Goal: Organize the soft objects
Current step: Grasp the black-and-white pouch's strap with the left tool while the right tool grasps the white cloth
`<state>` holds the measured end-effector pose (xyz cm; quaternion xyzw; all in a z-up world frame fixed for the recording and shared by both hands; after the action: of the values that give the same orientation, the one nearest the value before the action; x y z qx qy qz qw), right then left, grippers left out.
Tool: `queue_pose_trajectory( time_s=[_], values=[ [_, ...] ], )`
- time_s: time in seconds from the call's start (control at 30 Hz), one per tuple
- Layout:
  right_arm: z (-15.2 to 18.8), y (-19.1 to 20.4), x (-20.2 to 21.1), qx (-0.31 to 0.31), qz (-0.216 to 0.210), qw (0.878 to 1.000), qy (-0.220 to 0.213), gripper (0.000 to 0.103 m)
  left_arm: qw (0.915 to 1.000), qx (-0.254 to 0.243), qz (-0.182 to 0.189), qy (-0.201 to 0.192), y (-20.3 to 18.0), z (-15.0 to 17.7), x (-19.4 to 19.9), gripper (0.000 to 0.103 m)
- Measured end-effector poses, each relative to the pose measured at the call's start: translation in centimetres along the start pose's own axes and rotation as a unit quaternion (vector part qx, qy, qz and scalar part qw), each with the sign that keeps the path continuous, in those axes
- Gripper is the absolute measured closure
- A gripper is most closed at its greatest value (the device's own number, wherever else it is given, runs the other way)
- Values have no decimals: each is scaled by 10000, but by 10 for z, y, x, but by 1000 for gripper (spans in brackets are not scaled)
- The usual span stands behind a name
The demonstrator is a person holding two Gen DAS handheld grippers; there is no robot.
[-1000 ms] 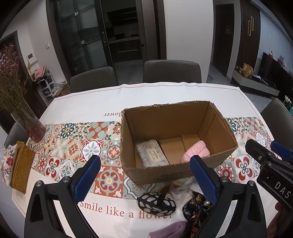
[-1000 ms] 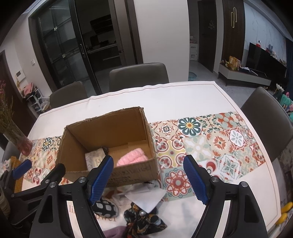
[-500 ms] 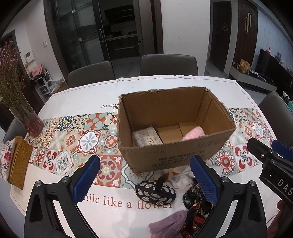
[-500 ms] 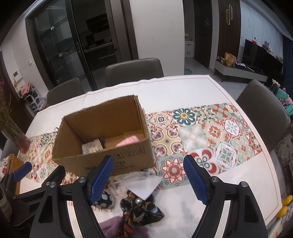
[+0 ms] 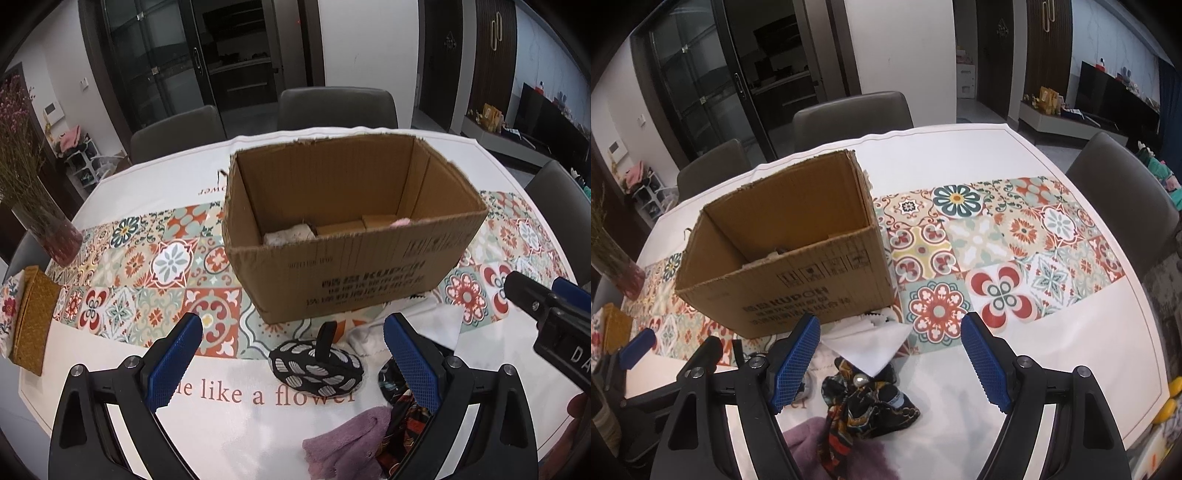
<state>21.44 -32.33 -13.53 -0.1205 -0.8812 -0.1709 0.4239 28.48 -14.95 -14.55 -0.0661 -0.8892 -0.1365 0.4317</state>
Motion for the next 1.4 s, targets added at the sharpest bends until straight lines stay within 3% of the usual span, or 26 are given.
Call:
queue_pose_trajectory(
  time_s=[1.07,1.4],
  values=[
    [54,-23,-75,-264,53,9963,812,24,9969,-179,-73,766,-23,56,-80,5],
    [58,-18,-89,-177,62,9955,927,24,9956,-61,102,934,-21,65,-96,14]
  ],
)
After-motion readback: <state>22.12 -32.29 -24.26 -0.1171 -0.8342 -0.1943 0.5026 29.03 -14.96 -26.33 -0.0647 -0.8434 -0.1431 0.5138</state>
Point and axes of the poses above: each gripper's, at about its wrist camera, not at the fingertips, and x roughly against the way its jaws point, y to its left, z to its underside, the point moved 10 cm from there along -x, roughly the way its jaws point, and after that the axes turned 6 degrees about -z, right-handed, at the moved point
